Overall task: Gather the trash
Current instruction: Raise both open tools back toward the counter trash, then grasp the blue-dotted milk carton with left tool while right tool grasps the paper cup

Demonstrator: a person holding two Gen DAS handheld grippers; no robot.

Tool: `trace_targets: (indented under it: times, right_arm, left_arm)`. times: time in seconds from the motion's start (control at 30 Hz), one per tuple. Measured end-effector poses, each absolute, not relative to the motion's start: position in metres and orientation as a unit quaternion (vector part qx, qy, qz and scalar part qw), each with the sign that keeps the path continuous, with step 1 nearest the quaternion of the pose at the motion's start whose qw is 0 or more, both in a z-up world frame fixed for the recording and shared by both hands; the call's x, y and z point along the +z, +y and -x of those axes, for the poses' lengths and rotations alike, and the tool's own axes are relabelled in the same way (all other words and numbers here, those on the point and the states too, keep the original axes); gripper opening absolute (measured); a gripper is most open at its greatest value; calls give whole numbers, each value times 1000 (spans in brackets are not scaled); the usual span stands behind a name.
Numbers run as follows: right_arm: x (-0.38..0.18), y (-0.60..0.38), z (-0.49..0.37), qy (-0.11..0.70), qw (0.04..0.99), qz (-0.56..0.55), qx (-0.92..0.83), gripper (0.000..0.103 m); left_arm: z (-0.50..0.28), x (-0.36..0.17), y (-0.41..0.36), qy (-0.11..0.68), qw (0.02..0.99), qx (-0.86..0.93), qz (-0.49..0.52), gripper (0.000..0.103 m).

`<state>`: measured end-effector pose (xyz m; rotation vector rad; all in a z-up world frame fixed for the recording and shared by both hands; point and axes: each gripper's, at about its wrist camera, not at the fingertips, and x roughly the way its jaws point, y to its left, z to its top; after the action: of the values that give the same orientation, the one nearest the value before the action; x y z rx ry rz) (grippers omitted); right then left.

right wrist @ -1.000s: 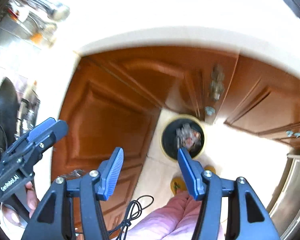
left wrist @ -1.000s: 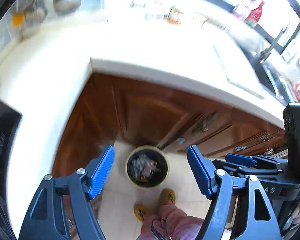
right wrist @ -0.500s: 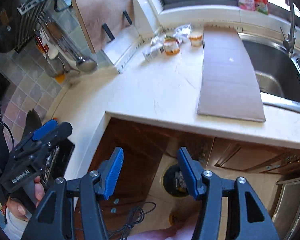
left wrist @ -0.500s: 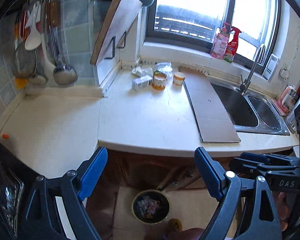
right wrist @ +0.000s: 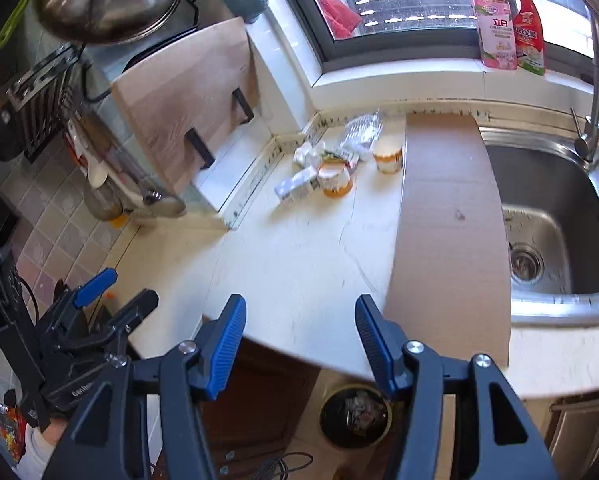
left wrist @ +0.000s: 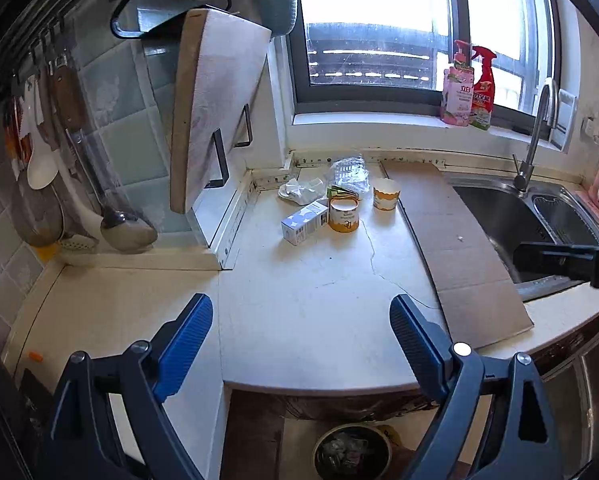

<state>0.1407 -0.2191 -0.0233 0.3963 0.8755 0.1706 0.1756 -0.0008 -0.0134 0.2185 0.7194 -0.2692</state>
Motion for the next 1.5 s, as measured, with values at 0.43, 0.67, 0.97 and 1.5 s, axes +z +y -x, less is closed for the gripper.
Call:
trace_targets:
  times: [0.43, 0.67, 0.97, 1.5]
  right_arm:
    - [-89, -262, -323, 470, 856, -173, 130, 60]
    - [-141, -271, -379, 510, 822, -198, 158, 60]
    - [-163, -256, -402, 522, 813, -178, 187, 60]
    - [-169, -217, -433, 507, 830, -133, 193, 60]
  left_arm:
    - [-389, -107, -90, 443, 870, -119, -182, 89]
    - [-469, -157, -101, 508, 833, -133, -177, 89]
    - [-501, -195, -103, 543, 804, -159, -183, 64]
    - [-435, -183, -60, 561, 819, -90, -79, 33]
